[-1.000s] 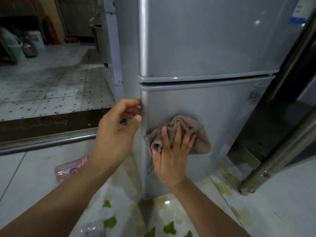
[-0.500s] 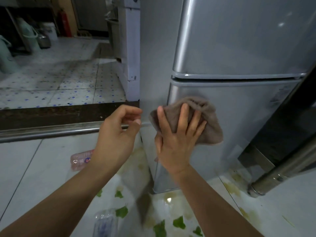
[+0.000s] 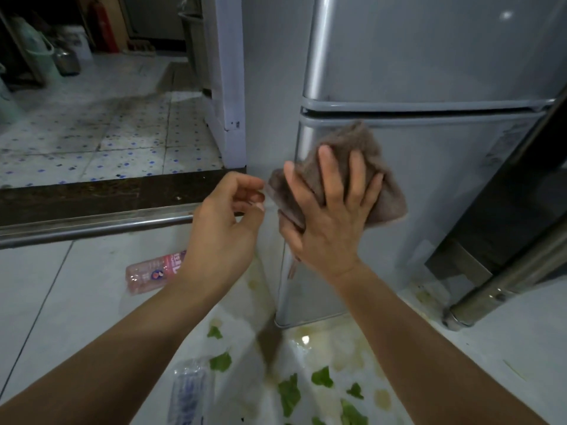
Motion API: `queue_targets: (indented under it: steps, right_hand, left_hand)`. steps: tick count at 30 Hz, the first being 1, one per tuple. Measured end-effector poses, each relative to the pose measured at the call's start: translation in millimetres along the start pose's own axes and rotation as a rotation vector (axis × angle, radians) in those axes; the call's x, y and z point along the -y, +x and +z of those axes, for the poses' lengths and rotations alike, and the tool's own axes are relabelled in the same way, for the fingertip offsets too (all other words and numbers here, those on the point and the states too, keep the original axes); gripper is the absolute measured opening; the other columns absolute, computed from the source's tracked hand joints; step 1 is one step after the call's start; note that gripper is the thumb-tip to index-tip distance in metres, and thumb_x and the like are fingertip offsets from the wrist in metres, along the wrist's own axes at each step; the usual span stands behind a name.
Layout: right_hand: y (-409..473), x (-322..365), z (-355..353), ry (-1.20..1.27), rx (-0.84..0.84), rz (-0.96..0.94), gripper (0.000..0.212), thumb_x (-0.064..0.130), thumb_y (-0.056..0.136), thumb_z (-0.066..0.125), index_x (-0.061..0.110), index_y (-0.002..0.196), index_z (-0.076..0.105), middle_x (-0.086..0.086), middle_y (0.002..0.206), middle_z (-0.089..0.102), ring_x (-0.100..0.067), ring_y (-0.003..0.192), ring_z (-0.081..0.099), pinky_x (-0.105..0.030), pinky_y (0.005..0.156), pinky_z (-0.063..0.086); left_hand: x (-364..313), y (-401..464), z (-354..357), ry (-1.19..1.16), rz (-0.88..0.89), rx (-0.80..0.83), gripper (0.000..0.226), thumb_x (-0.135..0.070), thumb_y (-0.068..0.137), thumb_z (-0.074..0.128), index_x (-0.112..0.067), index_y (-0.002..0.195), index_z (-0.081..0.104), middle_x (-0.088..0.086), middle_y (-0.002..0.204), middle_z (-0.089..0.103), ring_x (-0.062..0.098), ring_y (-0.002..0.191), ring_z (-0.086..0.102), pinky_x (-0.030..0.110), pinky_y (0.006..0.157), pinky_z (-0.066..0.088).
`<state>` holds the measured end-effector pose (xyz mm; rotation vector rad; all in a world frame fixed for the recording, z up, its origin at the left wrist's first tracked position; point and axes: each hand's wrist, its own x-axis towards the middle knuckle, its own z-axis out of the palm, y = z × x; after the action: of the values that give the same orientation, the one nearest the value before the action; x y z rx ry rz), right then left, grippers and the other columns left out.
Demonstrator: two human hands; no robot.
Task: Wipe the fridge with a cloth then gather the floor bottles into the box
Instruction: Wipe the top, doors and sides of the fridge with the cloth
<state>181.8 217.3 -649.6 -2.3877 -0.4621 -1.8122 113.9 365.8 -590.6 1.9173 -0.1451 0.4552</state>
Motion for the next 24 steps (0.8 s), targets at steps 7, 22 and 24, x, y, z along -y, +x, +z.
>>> queue_targets:
  steps: [7, 22, 24]
  right_hand:
    - [-86, -10, -7, 0.029, 0.227, 0.149, 0.052, 0.061, 0.092, 0.028, 0.026, 0.129, 0.041, -0.01, 0.142, 0.027, -0.042, 0.128, 0.026, -0.077, 0.096, 0.022]
    - [-93, -46, -7, 0.157, 0.166, 0.63, 0.066, 0.061, 0.092, 0.012, 0.033, 0.15, -0.002, -0.023, 0.149, 0.01, -0.043, 0.14, 0.007, -0.071, 0.107, 0.012]
    - [-95, -45, -10, 0.181, 0.193, 0.636, 0.066, 0.062, 0.092, 0.013, 0.035, 0.149, -0.006, -0.022, 0.152, 0.005, -0.041, 0.141, 0.003, -0.067, 0.111, 0.008]
  left_hand:
    - [-3, -2, 18, -0.028, -0.014, -0.043, 0.023, -0.008, 0.089, 0.054, -0.028, 0.101, 0.056, -0.009, 0.091, 0.063, 0.0, 0.081, 0.057, 0.011, 0.07, 0.046]
    - [2, -4, 58, 0.128, 0.161, -0.156, 0.015, -0.033, 0.087, 0.056, -0.035, 0.088, 0.042, -0.016, 0.081, 0.056, -0.001, 0.076, 0.056, 0.008, 0.058, 0.044]
    - [4, -4, 58, 0.133, 0.153, -0.148, 0.015, -0.04, 0.086, 0.054, -0.043, 0.083, 0.04, -0.018, 0.084, 0.056, 0.005, 0.067, 0.057, 0.02, 0.046, 0.046]
